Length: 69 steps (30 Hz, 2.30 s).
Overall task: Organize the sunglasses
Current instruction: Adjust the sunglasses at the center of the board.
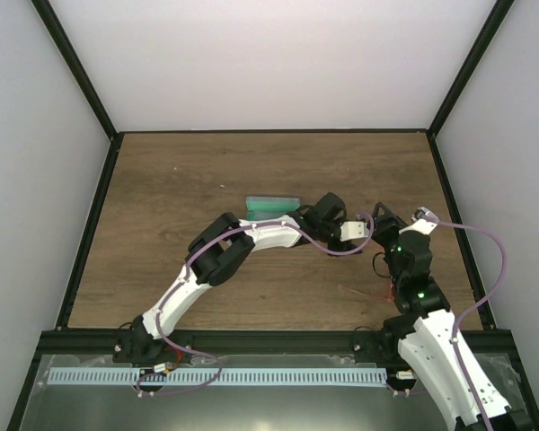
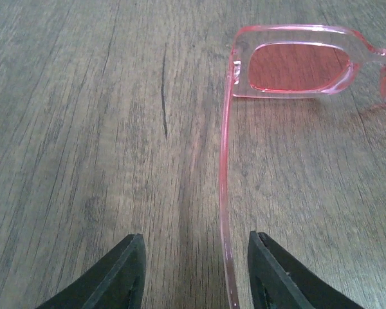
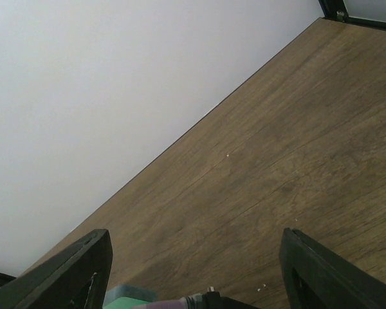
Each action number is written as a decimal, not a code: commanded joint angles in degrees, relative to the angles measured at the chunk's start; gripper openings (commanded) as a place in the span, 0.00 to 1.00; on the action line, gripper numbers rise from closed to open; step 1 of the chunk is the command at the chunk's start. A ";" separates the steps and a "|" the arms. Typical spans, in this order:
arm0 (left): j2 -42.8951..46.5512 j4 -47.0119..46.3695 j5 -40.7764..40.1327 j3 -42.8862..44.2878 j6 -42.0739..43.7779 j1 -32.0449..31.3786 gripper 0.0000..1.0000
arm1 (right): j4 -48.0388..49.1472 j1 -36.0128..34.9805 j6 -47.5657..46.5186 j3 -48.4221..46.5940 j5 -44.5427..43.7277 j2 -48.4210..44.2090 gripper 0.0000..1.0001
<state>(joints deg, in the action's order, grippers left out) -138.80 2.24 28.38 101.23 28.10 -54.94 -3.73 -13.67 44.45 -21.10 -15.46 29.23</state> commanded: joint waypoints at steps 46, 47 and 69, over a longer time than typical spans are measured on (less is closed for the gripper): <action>15.58 -18.31 5.75 -29.36 -8.50 9.50 0.09 | -0.06 0.31 -1.64 -2.86 0.78 5.82 0.87; 16.25 -20.42 5.88 -30.21 -9.51 9.50 0.11 | -0.47 0.36 -2.17 -3.77 1.58 8.03 0.89; 31.13 -40.35 -3.97 -43.21 -27.47 7.15 0.66 | -5.62 0.34 -7.24 -12.30 8.41 28.84 0.38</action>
<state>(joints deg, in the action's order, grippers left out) -114.10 -26.02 27.97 62.98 11.03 -45.50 -9.37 -13.67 36.67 -32.62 -5.67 61.45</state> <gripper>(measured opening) 0.607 0.433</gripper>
